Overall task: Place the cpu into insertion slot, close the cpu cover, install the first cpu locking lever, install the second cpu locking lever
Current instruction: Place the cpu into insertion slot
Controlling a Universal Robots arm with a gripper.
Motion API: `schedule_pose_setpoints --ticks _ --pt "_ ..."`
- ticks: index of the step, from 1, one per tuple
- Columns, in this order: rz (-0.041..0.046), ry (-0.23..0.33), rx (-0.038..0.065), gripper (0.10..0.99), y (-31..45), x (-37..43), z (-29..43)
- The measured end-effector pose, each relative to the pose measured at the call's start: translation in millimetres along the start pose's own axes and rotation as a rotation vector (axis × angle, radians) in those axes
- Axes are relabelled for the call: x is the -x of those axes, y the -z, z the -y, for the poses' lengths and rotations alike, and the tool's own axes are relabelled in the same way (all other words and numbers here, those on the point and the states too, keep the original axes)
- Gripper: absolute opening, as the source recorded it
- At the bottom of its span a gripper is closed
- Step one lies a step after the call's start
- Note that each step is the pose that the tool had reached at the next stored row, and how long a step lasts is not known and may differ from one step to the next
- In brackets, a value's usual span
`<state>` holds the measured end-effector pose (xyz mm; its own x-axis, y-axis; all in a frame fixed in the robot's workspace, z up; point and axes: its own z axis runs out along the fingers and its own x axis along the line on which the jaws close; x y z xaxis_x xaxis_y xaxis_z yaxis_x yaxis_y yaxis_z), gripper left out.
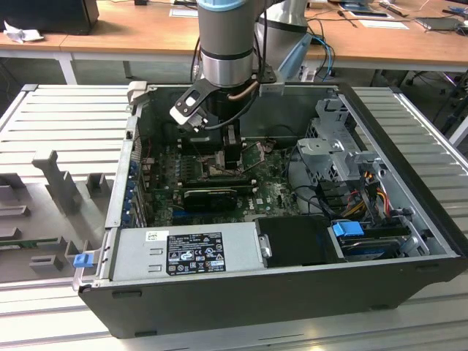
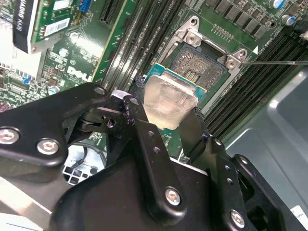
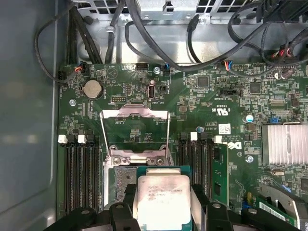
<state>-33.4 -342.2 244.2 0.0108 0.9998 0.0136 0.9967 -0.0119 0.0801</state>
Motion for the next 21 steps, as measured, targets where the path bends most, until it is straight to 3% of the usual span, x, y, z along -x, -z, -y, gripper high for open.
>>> schedule_pose_setpoints --ticks 7,11,13,21 --pt "0.0049 0.000 0.000 0.529 -9.4 -4.9 1.1" --pt "0.0078 0.001 0.000 0.529 -14.9 -15.4 2.7" --pt "0.0079 0.001 0.000 0.529 -18.1 -15.6 7.4" --pt "0.0083 0.001 0.000 0.529 -24.3 -21.5 10.6"
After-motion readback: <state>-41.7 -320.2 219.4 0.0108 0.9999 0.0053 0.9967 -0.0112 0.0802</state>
